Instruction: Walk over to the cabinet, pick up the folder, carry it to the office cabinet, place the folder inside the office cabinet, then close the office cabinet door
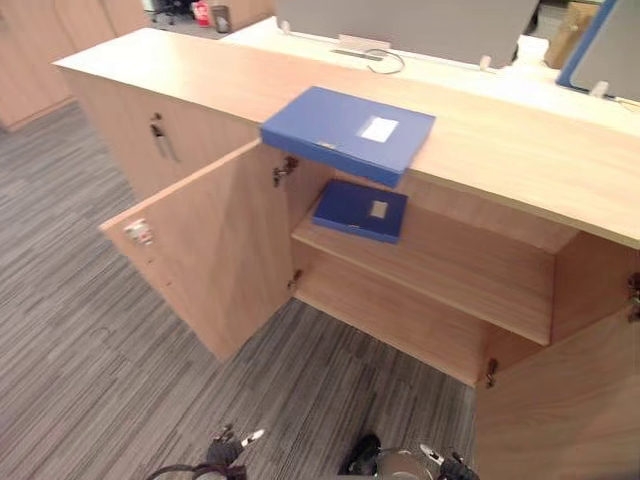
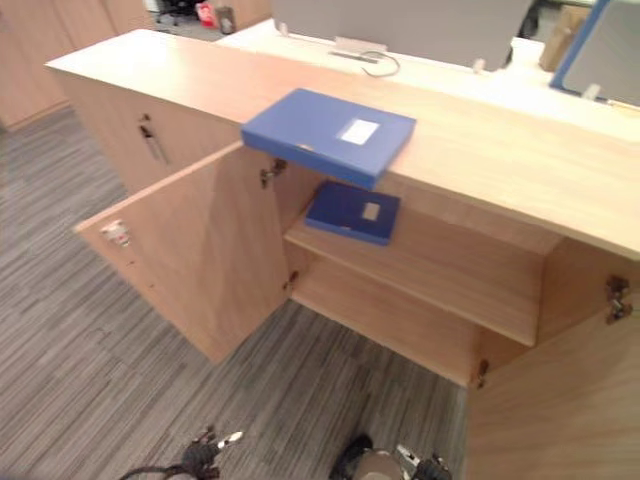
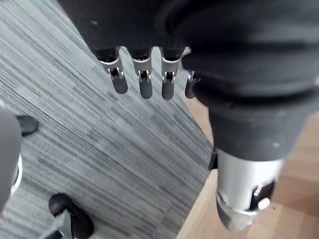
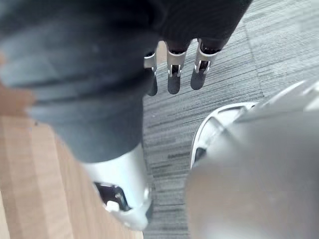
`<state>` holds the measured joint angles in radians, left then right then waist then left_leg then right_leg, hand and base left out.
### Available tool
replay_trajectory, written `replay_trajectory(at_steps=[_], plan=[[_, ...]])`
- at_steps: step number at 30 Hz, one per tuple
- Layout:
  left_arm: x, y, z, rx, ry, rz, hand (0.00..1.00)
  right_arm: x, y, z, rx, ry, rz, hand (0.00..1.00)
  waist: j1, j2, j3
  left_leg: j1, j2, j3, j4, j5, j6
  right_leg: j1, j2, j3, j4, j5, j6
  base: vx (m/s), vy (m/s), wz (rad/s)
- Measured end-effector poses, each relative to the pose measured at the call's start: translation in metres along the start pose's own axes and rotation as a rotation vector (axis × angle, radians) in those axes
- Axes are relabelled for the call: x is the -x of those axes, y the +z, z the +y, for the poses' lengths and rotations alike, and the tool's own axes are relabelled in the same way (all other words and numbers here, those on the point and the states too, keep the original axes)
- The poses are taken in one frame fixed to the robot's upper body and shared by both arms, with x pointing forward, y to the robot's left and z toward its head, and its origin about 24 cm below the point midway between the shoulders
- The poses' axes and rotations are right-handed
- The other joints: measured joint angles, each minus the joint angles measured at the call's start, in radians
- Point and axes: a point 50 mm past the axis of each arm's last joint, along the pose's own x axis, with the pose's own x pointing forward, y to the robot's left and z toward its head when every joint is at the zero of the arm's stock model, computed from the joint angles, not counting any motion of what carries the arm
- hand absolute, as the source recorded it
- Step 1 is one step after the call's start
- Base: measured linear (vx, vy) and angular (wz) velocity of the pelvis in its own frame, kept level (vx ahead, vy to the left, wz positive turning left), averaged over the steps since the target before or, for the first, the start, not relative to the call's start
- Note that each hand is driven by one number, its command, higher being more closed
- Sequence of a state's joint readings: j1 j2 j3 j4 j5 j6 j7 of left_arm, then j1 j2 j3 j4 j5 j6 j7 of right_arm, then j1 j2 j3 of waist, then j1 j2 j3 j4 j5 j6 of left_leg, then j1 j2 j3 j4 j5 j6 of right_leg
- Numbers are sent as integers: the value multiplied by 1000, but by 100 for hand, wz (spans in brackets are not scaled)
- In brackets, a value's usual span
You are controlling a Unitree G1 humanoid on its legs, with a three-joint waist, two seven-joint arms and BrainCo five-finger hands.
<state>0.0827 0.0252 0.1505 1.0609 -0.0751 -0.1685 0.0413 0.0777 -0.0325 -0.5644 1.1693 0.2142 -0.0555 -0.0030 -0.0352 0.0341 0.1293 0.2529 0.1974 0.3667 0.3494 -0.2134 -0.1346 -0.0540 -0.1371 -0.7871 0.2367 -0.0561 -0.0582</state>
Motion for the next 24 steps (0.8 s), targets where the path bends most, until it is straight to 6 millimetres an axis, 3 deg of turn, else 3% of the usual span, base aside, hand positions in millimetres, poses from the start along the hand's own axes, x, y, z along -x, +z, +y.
replay_trajectory(at_steps=[1, 2, 3, 5, 7, 9, 11, 12, 13, 15, 19, 24], plan=[[2, -2, 5, 26, 18, -1, 0, 1, -6, -6, -2, -12, 23, 0, 1, 6, -4, -91, 84, 8, 284, 26, 19, 54, 51, 27, -63, 0, 0, 247, -262, -75], [3, -5, 7, 41, 26, 5, 0, 2, -7, -8, 0, -20, 28, 0, 4, 9, -3, -138, 131, 4, 414, 59, 40, 76, 82, 48, -86, -1, 0, 285, -178, -105], [5, -8, 6, 70, 31, 6, 0, 2, -6, -15, 6, -40, 25, 0, 9, 37, -15, -214, 207, -9, 612, 89, 53, 96, 134, 88, -109, -9, -8, 253, -73, -90], [4, -5, 6, 91, 36, -4, 0, 2, -5, -15, 10, -47, 24, 0, 10, 45, -4, -319, 238, -61, 766, 60, 63, 139, 174, 144, -127, -28, -19, 351, -28, -98], [2, 4, 7, 102, 39, -38, 0, 1, -5, -13, 12, -48, 38, 0, 27, 28, 10, -365, 204, -89, 725, 2, 60, 177, 175, 209, -129, -25, -21, 330, 13, -99], [2, 6, 5, 72, 26, -50, 0, -2, 3, -2, 25, -23, 23, 0, 30, 23, 13, -370, 114, -164, 436, -48, 51, 205, 169, 291, -146, -22, -15, 229, 93, -105], [2, 6, 4, 65, 22, -51, 0, -3, 9, 6, 52, 2, 7, 0, 30, 23, 13, -349, 31, -273, 154, -50, 44, 214, 161, 348, -157, -20, 2, 209, 201, -93], [2, 6, 3, 58, 18, -50, 0, -4, 11, 7, 67, 8, 1, 0, 35, 21, 12, -328, -8, -335, 59, 13, 40, 217, 154, 374, -157, -21, 15, 213, 229, -96], [3, 4, 4, 60, 19, -46, 0, -3, 10, 10, 88, 18, -1, 0, 43, 11, 4, -288, -40, -345, 3, 70, 68, 221, 138, 405, -160, -20, 30, 217, 206, -61], [1, 7, 8, 49, 24, -46, 0, -2, 3, 12, 96, 27, 14, 0, 27, -20, 1, -231, -88, -307, -86, 92, 91, 246, 89, 413, -186, -11, 70, 301, 262, -21], [2, 0, 10, 74, 18, -15, 0, -1, 0, 11, 91, 33, 20, 0, 30, -26, -8, -145, -148, -231, -191, 106, 111, 222, 14, 466, -129, -36, 127, 179, 188, -34], [2, -5, 10, 124, -6, 7, 0, -1, 1, 6, 41, 20, 18, 0, 28, -8, -2, -92, -171, -202, -235, 110, 124, 145, -44, 460, 76, -55, 153, 102, 163, -28]])
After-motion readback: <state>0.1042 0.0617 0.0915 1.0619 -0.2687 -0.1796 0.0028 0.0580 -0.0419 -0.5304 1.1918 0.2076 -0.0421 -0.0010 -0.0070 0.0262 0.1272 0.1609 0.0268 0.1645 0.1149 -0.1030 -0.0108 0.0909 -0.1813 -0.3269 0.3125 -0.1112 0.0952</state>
